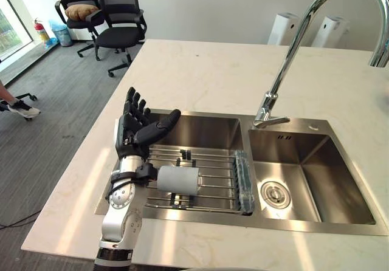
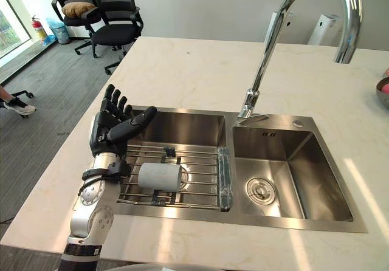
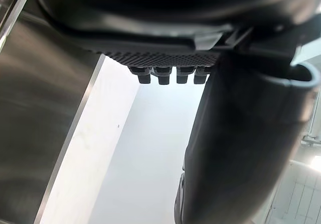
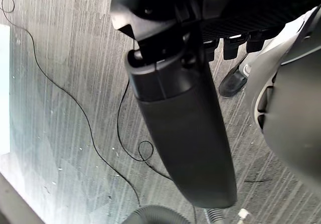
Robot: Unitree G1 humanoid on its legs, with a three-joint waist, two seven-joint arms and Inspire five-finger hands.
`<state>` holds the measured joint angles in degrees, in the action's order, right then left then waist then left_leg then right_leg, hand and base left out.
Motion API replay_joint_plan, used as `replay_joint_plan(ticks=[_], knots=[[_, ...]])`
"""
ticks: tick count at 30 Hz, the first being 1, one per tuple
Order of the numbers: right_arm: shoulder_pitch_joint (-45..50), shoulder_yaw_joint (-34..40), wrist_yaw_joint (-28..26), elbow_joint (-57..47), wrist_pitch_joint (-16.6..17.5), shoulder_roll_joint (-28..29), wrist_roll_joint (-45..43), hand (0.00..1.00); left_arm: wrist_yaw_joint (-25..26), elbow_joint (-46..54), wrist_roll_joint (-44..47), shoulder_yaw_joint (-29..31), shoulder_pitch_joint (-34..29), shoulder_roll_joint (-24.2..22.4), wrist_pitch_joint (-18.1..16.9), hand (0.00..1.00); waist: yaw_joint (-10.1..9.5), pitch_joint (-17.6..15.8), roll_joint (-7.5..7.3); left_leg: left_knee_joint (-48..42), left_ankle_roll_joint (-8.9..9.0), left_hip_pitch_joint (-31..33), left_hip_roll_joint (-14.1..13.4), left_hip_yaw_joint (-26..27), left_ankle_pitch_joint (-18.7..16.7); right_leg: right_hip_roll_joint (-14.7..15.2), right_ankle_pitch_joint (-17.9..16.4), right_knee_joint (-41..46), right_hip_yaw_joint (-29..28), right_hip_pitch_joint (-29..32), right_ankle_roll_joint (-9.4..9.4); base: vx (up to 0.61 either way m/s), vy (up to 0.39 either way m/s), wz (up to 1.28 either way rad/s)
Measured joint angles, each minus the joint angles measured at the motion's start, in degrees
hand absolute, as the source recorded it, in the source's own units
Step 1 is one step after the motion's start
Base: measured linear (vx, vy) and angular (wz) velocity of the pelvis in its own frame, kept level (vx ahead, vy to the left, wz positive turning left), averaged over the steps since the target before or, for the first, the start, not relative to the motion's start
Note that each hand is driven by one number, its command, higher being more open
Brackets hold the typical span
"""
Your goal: Walk over to the sink, pick up the cup, carry it to the dishwasher, place the cup inside the dishwasher, then close the dishwasher door
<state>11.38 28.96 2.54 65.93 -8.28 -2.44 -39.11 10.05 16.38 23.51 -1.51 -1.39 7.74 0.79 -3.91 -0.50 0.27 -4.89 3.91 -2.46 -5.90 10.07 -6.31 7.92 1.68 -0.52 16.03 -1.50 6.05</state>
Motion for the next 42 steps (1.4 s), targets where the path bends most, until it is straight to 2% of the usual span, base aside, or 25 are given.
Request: replay_joint_plan(ticks=[4,8,10,12,18,22,25,29,31,37,42], knots=[[1.3,-6.0,1.2,-3.6,-2.4,-1.0,0.4,1.00,-1.9,0.7,-11.5,0.3,-4.1,1.8,1.8,1.00,0.24,0.2,0.25,0.8,-0.08,-0.1,0.1,0.0,0.8,-0.1,1.0,-1.5,0.1,-0.4,-0.22,-0.05,0.001,0.00],[1.6,-9.0,3.0,-5.1,-5.5,-1.8,0.3,1.00,-4.1,-0.9,-14.6,5.1,-6.4,5.9,0.2,1.00,-0.11,0.1,0.28,2.1,0.10,0.0,0.2,-0.1,1.9,-0.4,2.0,-3.0,0.2,-0.5,-0.85,-0.08,-0.017,0.01],[1.7,-10.4,3.4,-6.2,-6.6,-2.1,0.3,1.00,-5.4,-1.0,-14.8,7.6,-7.4,7.5,-1.3,1.00,-0.28,0.1,0.28,2.6,0.14,0.1,0.3,-0.4,2.3,-0.4,2.5,-3.5,0.5,-0.6,-0.78,-0.05,-0.006,0.09],[1.9,-12.2,4.3,-7.0,-8.1,-2.8,-0.1,1.00,-8.5,-1.0,-18.2,9.1,-7.9,10.0,-4.5,1.00,-0.76,0.1,0.31,2.6,0.11,0.7,0.6,-1.5,2.6,-0.2,2.9,-4.1,1.5,-1.0,-0.63,-0.04,0.000,0.22],[-0.4,-13.8,6.9,-7.0,-10.7,-4.6,-0.3,1.00,-20.0,-0.1,-21.4,8.5,-8.5,17.8,-10.9,1.00,-1.78,0.2,0.86,2.7,-0.09,1.3,1.2,-2.8,2.9,0.3,3.1,-4.3,2.8,-1.4,-0.30,-0.02,0.007,0.13],[-1.9,-14.9,8.0,-7.0,-10.8,-6.2,-4.1,1.00,-23.8,-0.1,-26.2,7.3,-8.5,23.0,-13.7,1.00,-1.85,0.0,1.69,2.7,-0.31,2.0,1.6,-4.1,3.4,0.6,3.2,-4.3,4.0,-1.4,-0.25,-0.02,0.000,0.16],[-2.4,-15.9,8.4,-6.8,-10.6,-7.2,-4.7,1.00,-24.3,-0.6,-26.9,6.0,-8.5,25.8,-17.0,1.00,-2.09,0.2,2.54,3.3,-0.39,1.8,1.9,-4.8,4.0,0.8,3.2,-4.3,4.8,-1.6,-0.26,-0.03,-0.001,0.17],[-2.4,-15.9,7.7,-6.5,-9.9,-7.5,-4.7,1.00,-25.5,-1.2,-27.4,4.1,-8.4,28.7,-18.8,1.00,-2.12,0.3,3.18,5.1,-0.40,0.8,1.9,-4.8,5.0,0.7,3.2,-4.3,4.9,-1.7,-0.32,-0.05,-0.011,0.01],[-2.4,-15.8,6.5,-5.7,-9.0,-7.7,-4.7,1.00,-25.6,-1.9,-29.7,2.1,-8.3,29.9,-19.5,1.00,-1.53,0.1,3.50,6.0,-0.35,0.3,1.9,-4.7,5.5,0.7,3.3,-4.3,4.8,-1.7,-0.41,-0.05,-0.006,-0.03],[-2.4,-13.0,3.1,-3.9,-6.7,-7.6,-4.7,1.00,-25.1,-6.2,-32.8,-1.5,-6.5,30.2,-19.7,1.00,-0.37,0.0,3.79,7.2,-0.31,-0.3,1.9,-3.8,5.8,0.6,3.3,-4.5,4.1,-1.4,-0.39,-0.02,-0.003,-0.09],[-2.3,-7.2,-0.1,-2.3,-4.7,-6.4,-4.6,1.00,-19.3,-10.4,-36.7,-6.2,-4.1,30.0,-18.8,1.00,0.40,-0.2,3.78,8.4,-0.31,-1.7,1.9,-2.2,5.8,0.6,3.5,-4.5,2.7,-1.3,-0.18,0.01,0.000,-0.14]])
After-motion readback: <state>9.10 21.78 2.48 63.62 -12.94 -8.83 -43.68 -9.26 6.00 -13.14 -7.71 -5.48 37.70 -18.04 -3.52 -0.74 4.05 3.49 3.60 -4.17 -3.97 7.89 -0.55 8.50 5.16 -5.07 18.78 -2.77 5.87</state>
